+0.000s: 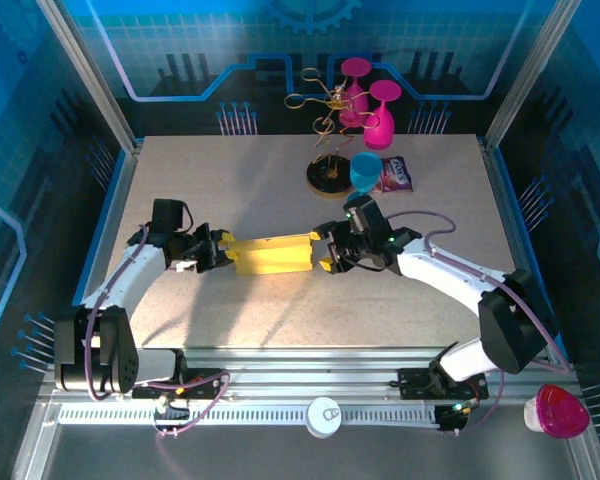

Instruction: Fold the paper box

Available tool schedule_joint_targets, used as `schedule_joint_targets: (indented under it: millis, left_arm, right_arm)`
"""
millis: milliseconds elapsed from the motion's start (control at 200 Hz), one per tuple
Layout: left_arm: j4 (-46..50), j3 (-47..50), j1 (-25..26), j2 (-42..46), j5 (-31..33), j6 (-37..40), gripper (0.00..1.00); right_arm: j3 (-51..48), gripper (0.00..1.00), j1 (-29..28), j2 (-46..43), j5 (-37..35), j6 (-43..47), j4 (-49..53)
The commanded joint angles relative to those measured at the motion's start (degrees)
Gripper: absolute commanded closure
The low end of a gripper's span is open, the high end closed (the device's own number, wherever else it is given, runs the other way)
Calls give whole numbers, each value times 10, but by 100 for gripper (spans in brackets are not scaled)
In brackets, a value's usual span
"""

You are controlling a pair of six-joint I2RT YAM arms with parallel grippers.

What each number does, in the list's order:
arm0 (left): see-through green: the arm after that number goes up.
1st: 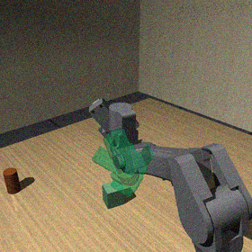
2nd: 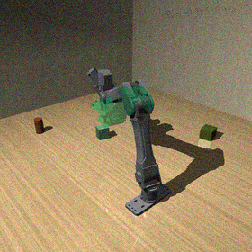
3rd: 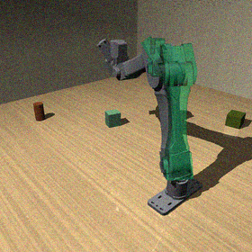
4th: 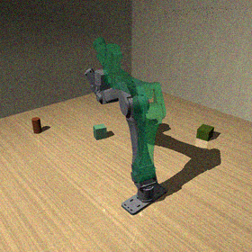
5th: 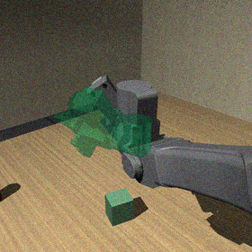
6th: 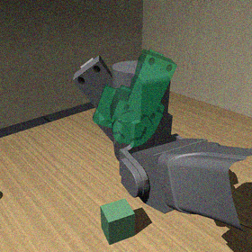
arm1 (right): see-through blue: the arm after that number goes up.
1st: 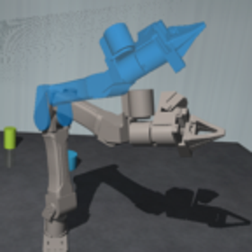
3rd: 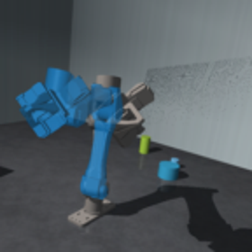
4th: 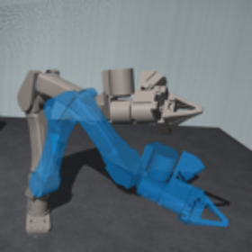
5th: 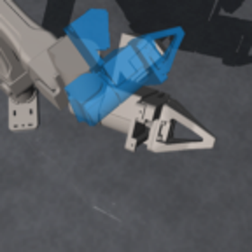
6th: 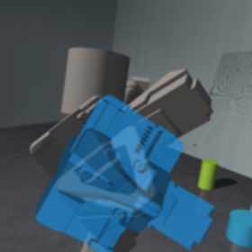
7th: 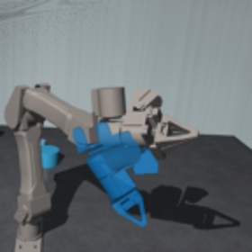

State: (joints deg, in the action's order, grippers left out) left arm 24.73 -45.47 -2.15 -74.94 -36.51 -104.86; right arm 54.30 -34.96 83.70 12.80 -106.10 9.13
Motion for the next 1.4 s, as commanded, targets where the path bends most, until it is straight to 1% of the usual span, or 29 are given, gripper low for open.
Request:
schedule_joint_targets:
  millis: [0,190,380,685,806,926,966,1011,1146,1191,1396]
  left_arm:
    - [22,-5,-2,2,7,13,72]
    - [22,-8,-2,0,7,14,72]
    - [22,-10,-2,-3,7,15,72]
    - [21,-7,-2,0,4,15,71]
    - [19,-8,-2,0,3,15,69]
    - [21,-13,-2,4,3,22,62]
    - [23,-14,-3,7,3,24,57]
    - [25,-15,-3,11,3,27,48]
    - [45,-19,-6,25,0,42,34]
    - [53,-19,-7,29,0,48,32]
    - [86,-19,-18,47,6,76,29]
  right_arm:
    - [-8,37,-3,-6,14,-92,-95]
    - [-14,37,-5,-21,7,-89,-85]
    - [-30,38,-5,3,28,-94,-102]
    - [-53,45,-5,19,25,-89,-125]
    - [-53,49,-5,23,24,-88,-133]
    - [-53,51,-4,26,22,-87,-135]
    - [-53,51,-4,27,22,-87,-134]
    - [-53,52,-5,28,21,-86,-134]
    - [-53,53,-4,31,20,-86,-134]
    - [-52,53,-4,32,19,-86,-133]
    - [-49,55,-4,40,19,-83,-134]
